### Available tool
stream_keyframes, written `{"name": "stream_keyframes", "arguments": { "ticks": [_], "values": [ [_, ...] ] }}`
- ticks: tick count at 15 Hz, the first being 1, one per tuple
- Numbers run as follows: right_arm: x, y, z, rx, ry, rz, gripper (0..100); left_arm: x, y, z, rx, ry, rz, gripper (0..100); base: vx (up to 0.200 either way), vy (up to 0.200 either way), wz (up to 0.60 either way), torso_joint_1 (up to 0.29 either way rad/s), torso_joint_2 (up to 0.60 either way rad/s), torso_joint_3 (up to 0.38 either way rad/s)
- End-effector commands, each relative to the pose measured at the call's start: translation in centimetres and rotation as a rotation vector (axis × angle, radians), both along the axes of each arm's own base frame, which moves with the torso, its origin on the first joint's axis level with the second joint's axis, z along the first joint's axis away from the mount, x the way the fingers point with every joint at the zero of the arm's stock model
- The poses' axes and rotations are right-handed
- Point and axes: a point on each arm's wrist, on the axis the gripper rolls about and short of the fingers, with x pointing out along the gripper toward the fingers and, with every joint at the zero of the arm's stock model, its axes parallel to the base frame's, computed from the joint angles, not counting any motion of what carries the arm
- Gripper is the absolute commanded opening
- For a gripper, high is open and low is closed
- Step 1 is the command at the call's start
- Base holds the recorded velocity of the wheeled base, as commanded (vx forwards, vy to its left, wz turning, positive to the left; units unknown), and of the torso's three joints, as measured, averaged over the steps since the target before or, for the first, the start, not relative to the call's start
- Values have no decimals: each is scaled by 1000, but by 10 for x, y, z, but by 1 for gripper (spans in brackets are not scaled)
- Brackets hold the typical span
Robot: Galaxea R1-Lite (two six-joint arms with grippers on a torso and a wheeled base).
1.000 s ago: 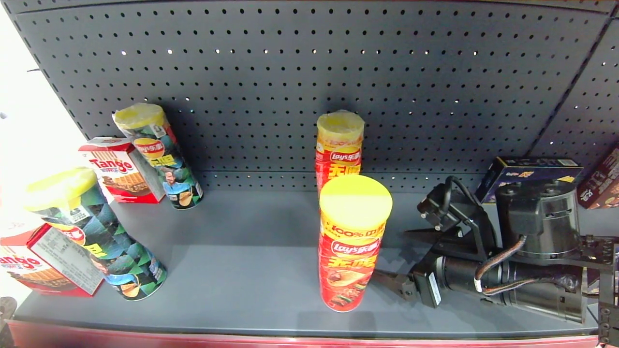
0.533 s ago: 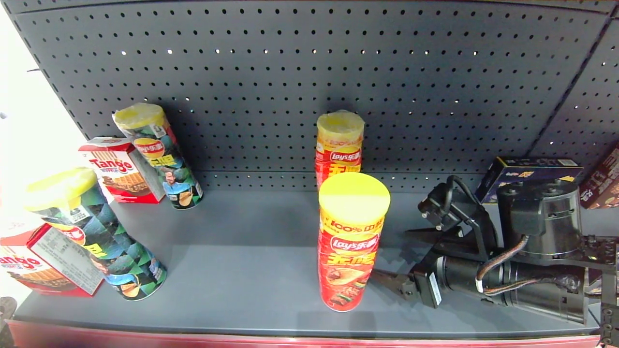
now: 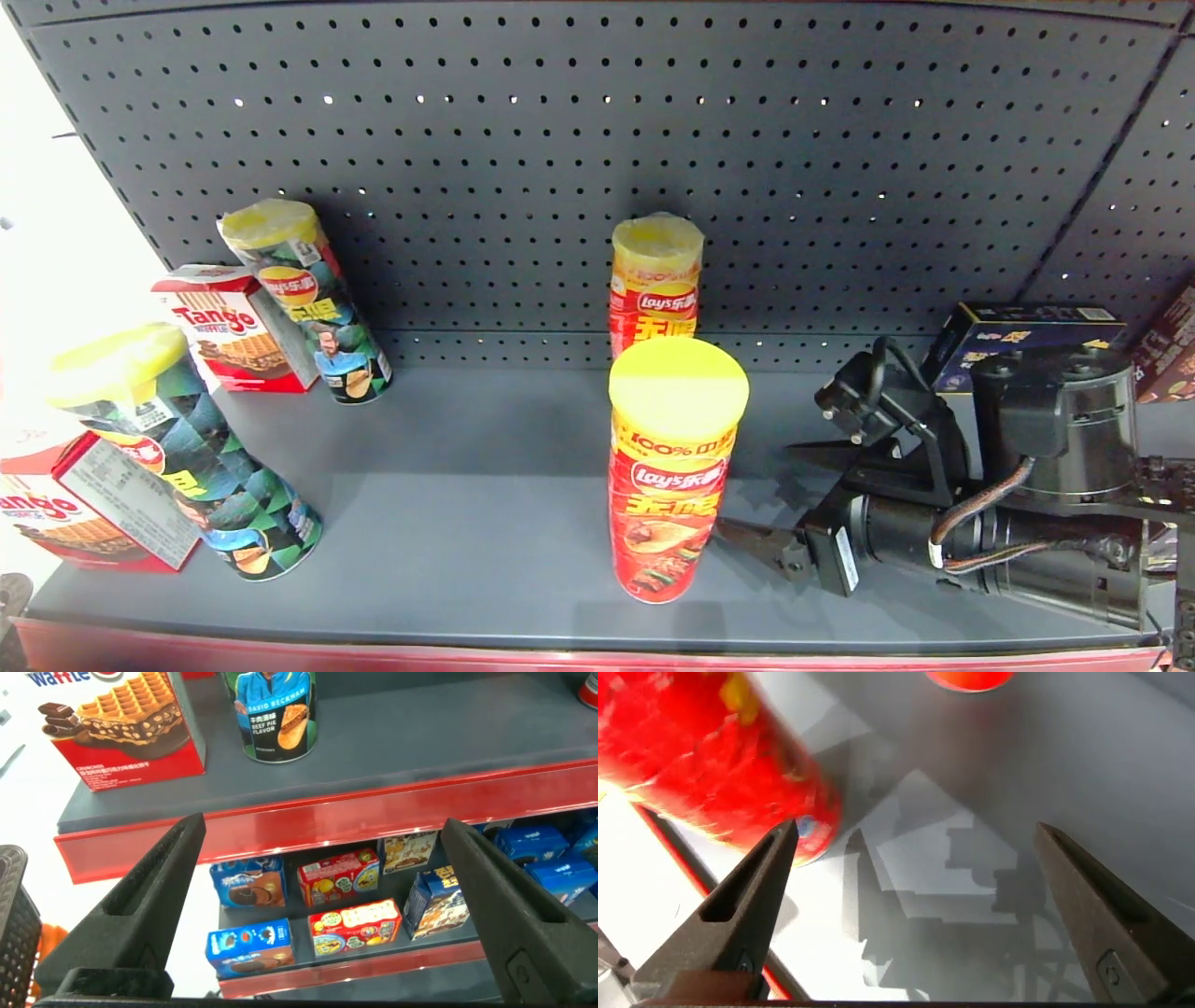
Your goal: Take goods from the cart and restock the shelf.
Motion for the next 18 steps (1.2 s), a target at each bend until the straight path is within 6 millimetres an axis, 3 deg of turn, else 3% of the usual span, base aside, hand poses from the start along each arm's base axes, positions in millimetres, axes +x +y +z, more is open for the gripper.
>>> {"name": "stream_keyframes", "arguments": {
  "ticks": [1, 4, 6, 7, 10, 15, 16, 17, 18],
  "values": [
    [-4, -25, 25, 72, -74, -75, 100, 0, 0, 0, -1, 2, 0, 100, 0, 0, 0, 0, 0, 0],
    [-14, -78, 67, 181, -252, -257, 100, 0, 0, 0, -1, 2, 0, 100, 0, 0, 0, 0, 0, 0],
    [-44, -114, 88, 225, -378, -383, 100, 0, 0, 0, 0, 2, 0, 100, 0, 0, 0, 0, 0, 0],
    [-64, -128, 87, 234, -424, -451, 100, 0, 0, 0, 0, 2, 0, 100, 0, 0, 0, 0, 0, 0],
    [-137, -152, 38, 242, -481, -553, 100, 0, 0, 0, 0, 0, 0, 100, 0, 0, 0, 0, 0, 0],
    [-223, -173, -35, 187, -476, -560, 100, 0, 0, 0, 6, -2, -3, 100, 0, 0, 0, 0, 0, 0],
    [-229, -175, -47, 188, -444, -569, 100, 0, 0, 0, 6, -2, -3, 100, 0, 0, 0, 0, 0, 0],
    [-228, -174, -44, 240, -451, -576, 100, 0, 0, 0, 5, -2, -3, 100, 0, 0, 0, 0, 0, 0],
    [-223, -173, -56, 267, -396, -586, 100, 0, 0, 0, 5, -2, -3, 100, 0, 0, 0, 0, 0, 0]
  ]
}}
